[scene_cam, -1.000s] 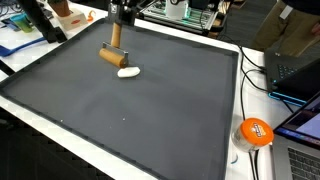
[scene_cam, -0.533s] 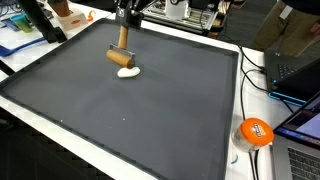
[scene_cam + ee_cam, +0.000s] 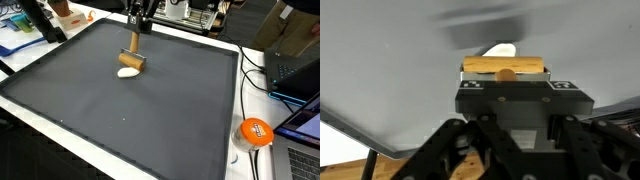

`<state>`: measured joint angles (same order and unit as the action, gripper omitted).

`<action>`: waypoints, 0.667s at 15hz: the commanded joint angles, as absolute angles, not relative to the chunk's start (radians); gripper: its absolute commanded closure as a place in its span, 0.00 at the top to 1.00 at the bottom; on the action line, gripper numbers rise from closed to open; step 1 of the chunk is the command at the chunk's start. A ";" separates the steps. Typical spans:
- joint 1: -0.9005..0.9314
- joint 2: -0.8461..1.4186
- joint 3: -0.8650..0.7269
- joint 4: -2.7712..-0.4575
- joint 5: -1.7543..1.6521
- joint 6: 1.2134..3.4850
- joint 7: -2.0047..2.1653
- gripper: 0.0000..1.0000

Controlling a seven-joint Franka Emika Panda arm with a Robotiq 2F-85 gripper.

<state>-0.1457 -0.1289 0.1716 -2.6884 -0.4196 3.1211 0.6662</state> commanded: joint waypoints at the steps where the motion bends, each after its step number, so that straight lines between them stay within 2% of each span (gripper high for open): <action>1: -0.176 -0.165 0.196 -2.720 -0.447 3.139 0.711 0.22; 10: -0.294 -0.173 0.287 -2.731 -0.442 3.268 0.762 0.22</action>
